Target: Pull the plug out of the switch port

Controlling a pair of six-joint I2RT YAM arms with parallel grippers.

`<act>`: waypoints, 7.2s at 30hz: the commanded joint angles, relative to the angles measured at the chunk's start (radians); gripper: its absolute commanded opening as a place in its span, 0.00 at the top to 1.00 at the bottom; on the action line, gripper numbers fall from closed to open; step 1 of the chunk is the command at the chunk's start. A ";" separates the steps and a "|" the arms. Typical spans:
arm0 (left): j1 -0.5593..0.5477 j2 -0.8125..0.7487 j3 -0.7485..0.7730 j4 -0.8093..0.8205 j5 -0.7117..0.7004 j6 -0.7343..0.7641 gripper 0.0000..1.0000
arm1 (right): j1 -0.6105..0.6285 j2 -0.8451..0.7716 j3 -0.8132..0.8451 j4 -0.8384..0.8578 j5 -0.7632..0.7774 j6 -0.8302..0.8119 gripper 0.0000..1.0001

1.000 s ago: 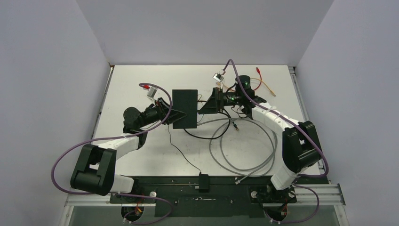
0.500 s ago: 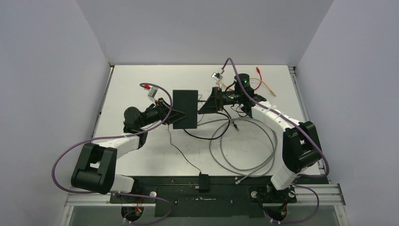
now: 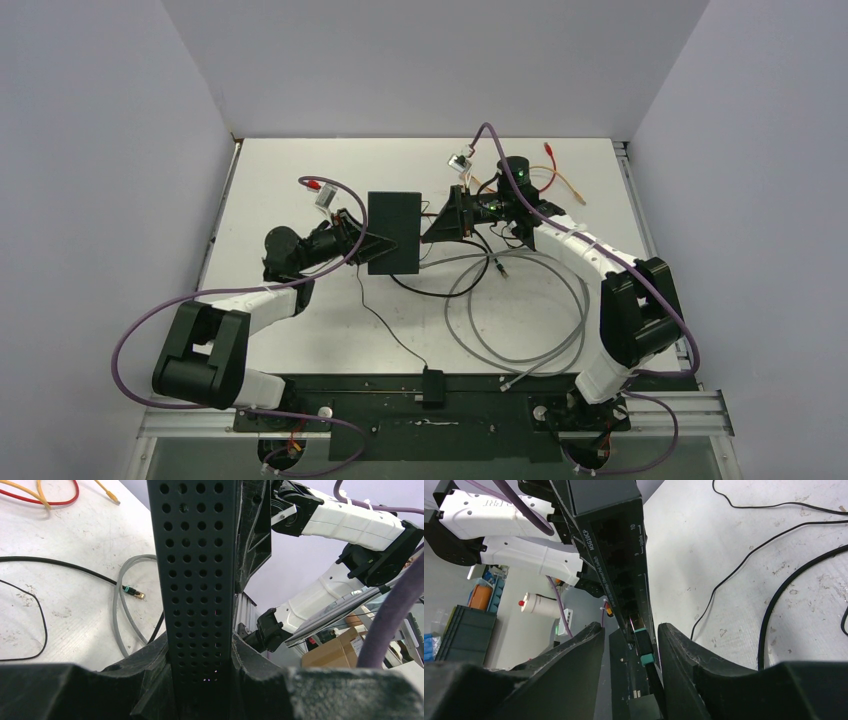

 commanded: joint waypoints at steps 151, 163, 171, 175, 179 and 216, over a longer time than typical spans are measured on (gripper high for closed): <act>0.067 -0.327 -0.010 -0.207 -0.140 -0.193 1.00 | -0.059 -0.009 0.237 -0.270 0.168 -0.060 0.04; 0.067 -0.309 -0.008 -0.166 -0.153 -0.215 1.00 | 0.021 0.019 0.223 -0.254 0.071 -0.111 0.02; 0.067 -0.297 0.005 -0.140 -0.151 -0.213 1.00 | 0.058 0.048 0.205 -0.202 0.060 -0.090 0.13; 0.067 -0.295 0.009 -0.134 -0.145 -0.213 1.00 | 0.066 0.068 0.218 -0.178 0.049 -0.075 0.24; 0.067 -0.297 0.008 -0.134 -0.145 -0.211 1.00 | 0.071 0.073 0.224 -0.157 0.042 -0.060 0.35; 0.067 -0.323 -0.006 -0.019 -0.147 -0.246 1.00 | 0.088 0.093 0.237 -0.131 0.096 -0.046 0.95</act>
